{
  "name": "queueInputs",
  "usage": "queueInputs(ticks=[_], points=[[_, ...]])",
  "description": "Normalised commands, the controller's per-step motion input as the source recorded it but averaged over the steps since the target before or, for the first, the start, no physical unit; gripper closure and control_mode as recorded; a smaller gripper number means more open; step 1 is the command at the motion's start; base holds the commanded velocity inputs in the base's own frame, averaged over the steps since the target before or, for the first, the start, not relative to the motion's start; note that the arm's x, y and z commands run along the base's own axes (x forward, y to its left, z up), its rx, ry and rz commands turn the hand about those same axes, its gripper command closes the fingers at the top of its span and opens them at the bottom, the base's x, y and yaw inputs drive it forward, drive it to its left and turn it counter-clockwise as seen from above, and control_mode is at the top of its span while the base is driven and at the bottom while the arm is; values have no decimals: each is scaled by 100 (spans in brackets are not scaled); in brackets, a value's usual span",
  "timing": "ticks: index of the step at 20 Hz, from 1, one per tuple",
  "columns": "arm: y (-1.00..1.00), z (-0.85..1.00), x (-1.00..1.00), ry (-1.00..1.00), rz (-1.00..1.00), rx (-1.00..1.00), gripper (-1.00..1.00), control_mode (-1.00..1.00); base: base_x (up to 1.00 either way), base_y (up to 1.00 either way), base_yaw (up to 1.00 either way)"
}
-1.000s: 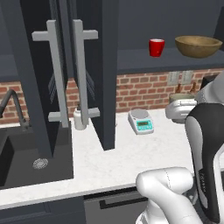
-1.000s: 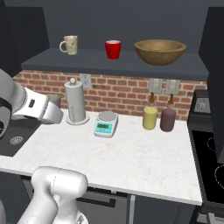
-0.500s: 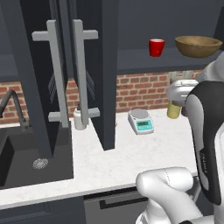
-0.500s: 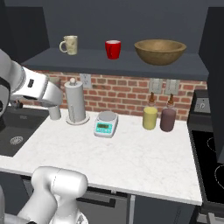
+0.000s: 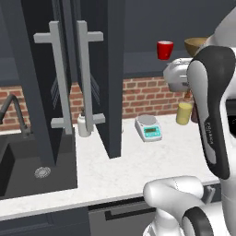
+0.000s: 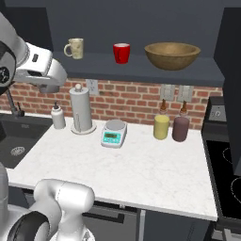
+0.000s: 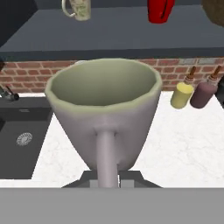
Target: Gather all objects into one cabinet and sort the glasses and bowls to opposite sides.
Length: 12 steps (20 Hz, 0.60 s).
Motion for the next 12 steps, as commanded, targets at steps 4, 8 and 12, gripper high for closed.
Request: queueInputs(ticks=[4,8,12], points=[[43,0,79,0,22,0,100,-100,0,0,0],[34,-2,77,-1,19,0,100,-100,0,0,0],[10,0,85,-2,4,0,100,-100,0,0,0]])
